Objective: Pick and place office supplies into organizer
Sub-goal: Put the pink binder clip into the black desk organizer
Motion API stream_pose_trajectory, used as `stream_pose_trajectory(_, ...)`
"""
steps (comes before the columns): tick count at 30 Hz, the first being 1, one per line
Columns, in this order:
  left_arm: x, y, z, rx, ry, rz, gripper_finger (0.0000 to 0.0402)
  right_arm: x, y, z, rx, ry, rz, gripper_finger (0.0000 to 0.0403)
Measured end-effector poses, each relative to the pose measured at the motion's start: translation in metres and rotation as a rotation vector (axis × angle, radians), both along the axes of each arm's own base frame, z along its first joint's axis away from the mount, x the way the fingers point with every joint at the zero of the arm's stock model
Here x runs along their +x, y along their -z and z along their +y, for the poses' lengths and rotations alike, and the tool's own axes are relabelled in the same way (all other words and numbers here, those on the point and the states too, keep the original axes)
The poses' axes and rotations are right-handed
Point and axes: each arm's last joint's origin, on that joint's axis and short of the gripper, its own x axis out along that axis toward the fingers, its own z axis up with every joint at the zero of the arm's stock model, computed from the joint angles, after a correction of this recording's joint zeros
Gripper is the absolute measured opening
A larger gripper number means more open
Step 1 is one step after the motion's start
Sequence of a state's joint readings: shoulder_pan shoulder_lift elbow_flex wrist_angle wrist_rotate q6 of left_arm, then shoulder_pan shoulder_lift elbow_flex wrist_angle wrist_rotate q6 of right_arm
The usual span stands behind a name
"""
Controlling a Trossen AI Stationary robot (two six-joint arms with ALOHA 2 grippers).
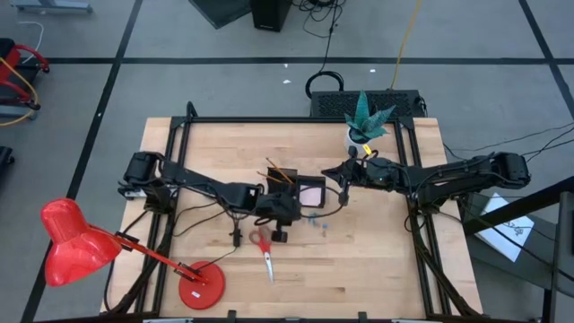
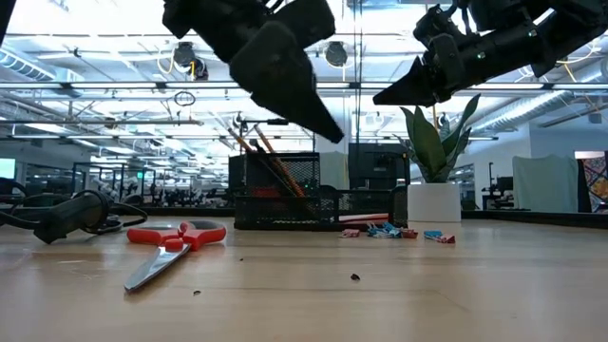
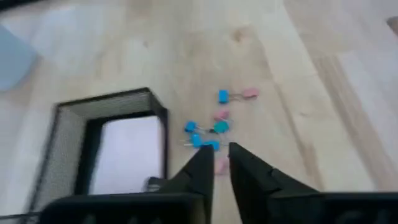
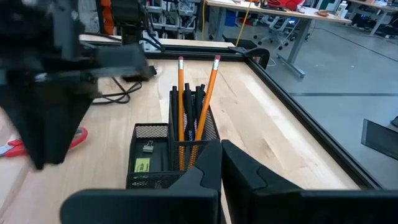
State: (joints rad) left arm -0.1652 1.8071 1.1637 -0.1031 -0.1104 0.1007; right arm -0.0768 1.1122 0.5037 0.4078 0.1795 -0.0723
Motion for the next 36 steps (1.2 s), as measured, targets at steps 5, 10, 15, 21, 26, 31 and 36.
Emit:
stream_pose_trajectory(5,0.007,0.006,-0.006,-0.001,0.025,-0.042,0.0128,0.000,-0.001,0.000,0.000,0.000,-0.008,0.0000)
stream_pose_trajectory(10,0.013,0.024,-0.004,-0.002,0.034,-0.017,0.0175,0.000,-0.001,0.000,0.000,0.000,-0.006,0.0000)
stream_pose_trajectory(15,0.014,0.032,-0.002,0.058,0.084,0.007,0.0189,0.000,0.001,0.000,0.001,-0.001,0.010,0.0000)
stream_pose_trajectory(21,0.000,0.010,-0.017,0.279,0.106,0.011,0.0156,-0.004,0.011,0.003,0.009,-0.012,0.126,0.0000)
stream_pose_trajectory(26,-0.028,-0.008,-0.016,0.374,0.003,0.082,0.0100,-0.009,0.015,0.017,0.000,-0.078,0.202,0.0000)
stream_pose_trajectory(31,-0.069,-0.020,-0.016,0.362,-0.051,-0.013,0.0035,-0.015,0.019,0.036,0.099,-0.204,0.261,0.0000)
stream_pose_trajectory(36,-0.109,-0.027,-0.008,0.305,-0.064,-0.161,0.0009,-0.013,0.034,0.062,0.210,-0.302,0.340,0.0016)
